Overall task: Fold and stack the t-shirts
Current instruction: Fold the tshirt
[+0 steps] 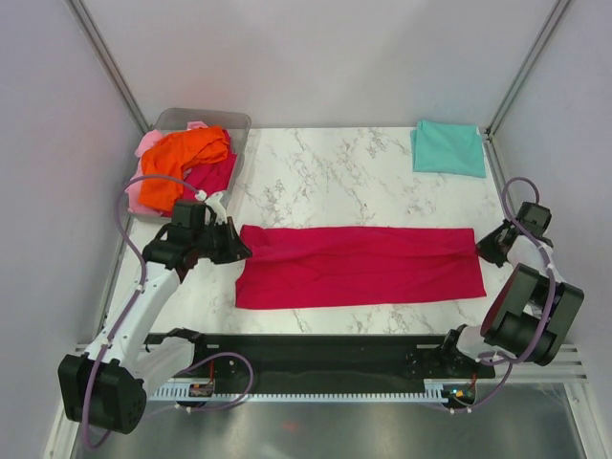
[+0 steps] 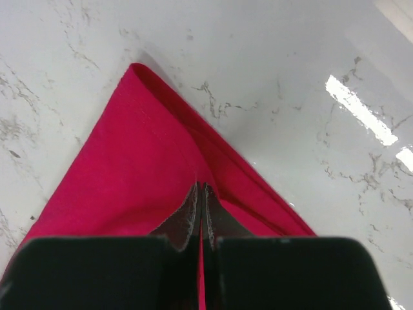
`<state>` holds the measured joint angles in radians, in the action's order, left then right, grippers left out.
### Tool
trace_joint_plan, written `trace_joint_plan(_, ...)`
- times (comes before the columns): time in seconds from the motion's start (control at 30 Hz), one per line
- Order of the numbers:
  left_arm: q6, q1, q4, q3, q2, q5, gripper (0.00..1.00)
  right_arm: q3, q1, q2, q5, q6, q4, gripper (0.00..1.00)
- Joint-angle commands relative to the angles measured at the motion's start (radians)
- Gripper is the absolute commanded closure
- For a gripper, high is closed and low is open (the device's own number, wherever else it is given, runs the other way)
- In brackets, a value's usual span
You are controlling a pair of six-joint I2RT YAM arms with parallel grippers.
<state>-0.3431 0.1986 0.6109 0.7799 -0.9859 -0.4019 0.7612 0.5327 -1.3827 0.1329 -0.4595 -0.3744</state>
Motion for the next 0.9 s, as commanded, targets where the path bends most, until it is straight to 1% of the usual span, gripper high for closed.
trace_joint_plan(0.0,-0.033,0.001,0.03,0.022,0.015,0.101,0.98,0.02,0.003,-0.019,0.034,-0.014,0.025,1.0)
trace_joint_plan(0.07,-0.034,0.001,0.026,0.021,0.003,0.075,0.98,0.001,0.003,-0.019,0.028,-0.014,0.032,1.0)
trace_joint_plan(0.1,-0.034,0.001,0.029,0.021,-0.003,0.033,0.98,-0.003,0.003,-0.025,0.022,-0.015,0.032,1.0)
trace_joint_plan(0.13,-0.042,0.001,0.032,0.018,-0.01,0.009,0.97,-0.01,0.003,-0.029,0.005,-0.021,0.029,1.0)
trace_joint_plan(0.17,-0.051,0.001,0.038,0.015,-0.01,-0.008,0.92,-0.013,0.003,-0.035,0.002,-0.025,0.031,1.0)
trace_joint_plan(0.2,-0.069,0.001,0.056,0.003,-0.008,-0.03,0.75,-0.016,0.003,-0.047,0.002,-0.028,0.029,0.91)
trace_joint_plan(0.23,-0.077,0.001,0.067,-0.002,-0.002,-0.038,0.64,-0.016,0.006,-0.055,-0.006,-0.033,0.029,0.85)
trace_joint_plan(0.27,-0.085,0.001,0.084,-0.004,0.007,-0.04,0.57,-0.013,0.015,-0.061,-0.009,-0.036,0.029,0.79)
trace_joint_plan(0.3,-0.091,0.001,0.113,0.002,0.024,-0.037,0.49,-0.01,0.026,-0.074,-0.013,-0.041,0.028,0.68)
trace_joint_plan(0.33,-0.091,0.001,0.16,0.018,0.039,-0.035,0.47,-0.002,0.036,-0.079,-0.016,-0.053,0.026,0.47)
trace_joint_plan(0.37,-0.091,0.001,0.188,0.025,0.055,-0.032,0.46,0.003,0.065,-0.082,-0.006,-0.057,0.026,0.45)
trace_joint_plan(0.43,-0.088,0.001,0.242,0.054,0.111,-0.006,0.46,0.021,0.087,-0.085,0.007,-0.074,0.025,0.45)
trace_joint_plan(0.5,-0.1,0.001,0.242,0.055,0.147,0.008,0.46,0.033,0.085,-0.069,0.036,-0.08,0.034,0.44)
trace_joint_plan(0.57,-0.115,0.001,0.198,0.036,0.159,0.023,0.46,0.033,0.058,-0.043,0.051,-0.087,0.045,0.44)
trace_joint_plan(0.6,-0.135,0.001,0.172,0.01,0.152,0.029,0.46,0.039,0.037,-0.009,0.028,-0.084,0.045,0.44)
trace_joint_plan(0.63,-0.145,0.002,0.152,0.001,0.117,0.029,0.46,0.044,-0.017,0.01,0.004,-0.074,0.04,0.44)
trace_joint_plan(0.7,-0.178,0.005,0.077,-0.025,0.076,0.031,0.47,0.053,-0.075,0.059,-0.048,-0.059,0.023,0.43)
trace_joint_plan(0.73,-0.189,0.016,0.057,-0.027,0.05,0.037,0.47,0.056,-0.138,0.069,-0.056,-0.054,0.017,0.43)
trace_joint_plan(0.77,-0.201,0.027,0.012,-0.028,0.006,0.05,0.47,0.056,-0.17,0.08,-0.055,-0.053,0.014,0.43)
trace_joint_plan(0.8,-0.229,0.041,-0.003,-0.021,-0.025,0.09,0.47,0.05,-0.203,0.092,-0.041,-0.048,0.02,0.43)
trace_joint_plan(0.83,-0.24,0.074,-0.028,-0.016,-0.049,0.113,0.47,0.047,-0.273,0.093,-0.038,-0.045,0.026,0.43)
trace_joint_plan(0.87,-0.252,0.094,-0.049,-0.011,-0.11,0.164,0.47,0.044,-0.308,0.09,-0.035,-0.036,0.031,0.43)
